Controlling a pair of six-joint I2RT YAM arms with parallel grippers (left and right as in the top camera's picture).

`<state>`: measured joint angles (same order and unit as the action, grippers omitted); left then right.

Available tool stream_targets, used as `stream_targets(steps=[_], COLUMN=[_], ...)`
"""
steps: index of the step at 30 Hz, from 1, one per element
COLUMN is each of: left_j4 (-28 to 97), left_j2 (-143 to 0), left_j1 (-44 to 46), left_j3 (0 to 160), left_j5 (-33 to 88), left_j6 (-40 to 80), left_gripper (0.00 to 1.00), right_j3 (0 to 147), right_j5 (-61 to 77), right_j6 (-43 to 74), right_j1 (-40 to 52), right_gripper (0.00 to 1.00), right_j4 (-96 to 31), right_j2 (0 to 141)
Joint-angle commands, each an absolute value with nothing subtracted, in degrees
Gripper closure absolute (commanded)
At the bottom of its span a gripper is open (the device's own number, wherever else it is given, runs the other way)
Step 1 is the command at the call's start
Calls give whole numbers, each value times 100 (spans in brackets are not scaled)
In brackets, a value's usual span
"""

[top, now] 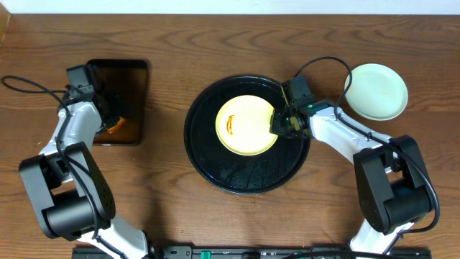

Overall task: Clean dirty plates on tray and stack at the side
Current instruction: 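Drag the yellow plate with the right gripper to the tray center, then lift the sponge from the small black tray with the left gripper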

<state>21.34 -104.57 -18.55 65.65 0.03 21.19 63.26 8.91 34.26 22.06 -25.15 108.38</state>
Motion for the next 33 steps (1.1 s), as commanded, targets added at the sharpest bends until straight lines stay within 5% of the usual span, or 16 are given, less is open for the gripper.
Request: stream_targets(steps=[1, 5, 10, 21, 24, 30, 33], left_j4=[2174, 2005, 1699, 1116, 1142, 1098, 1098], left_j2=[-10506, -10809, -10947, -11203, -11268, -11170, -10711], left_j1=[-1990, -2034, -2034, -2034, -2034, -2034, -2029], left_j3=[6471, 6462, 6462, 6462, 6462, 6475, 6475], left_j5=[-113, -106, -67, -69, -69, -67, 117], left_j6=[2171, 2171, 2169, 2115, 2014, 2014, 2021], left_gripper=[21, 23, 36, 39, 51, 92, 93], right_j3=[6313, 6313, 6313, 6313, 6313, 6313, 6313], right_j5=[644, 646, 644, 644, 644, 646, 644], right_j6=[3378, 3378, 3378, 3378, 3378, 3378, 3378], right_j1=[2261, 2261, 2261, 2261, 2261, 2259, 2261], right_gripper=[96, 95, 93, 92, 92, 92, 92], right_j4=[-2547, -2545, -2547, -2547, -2547, -2547, -2550], right_j2=[10982, 10982, 10982, 10982, 10982, 10982, 10982])
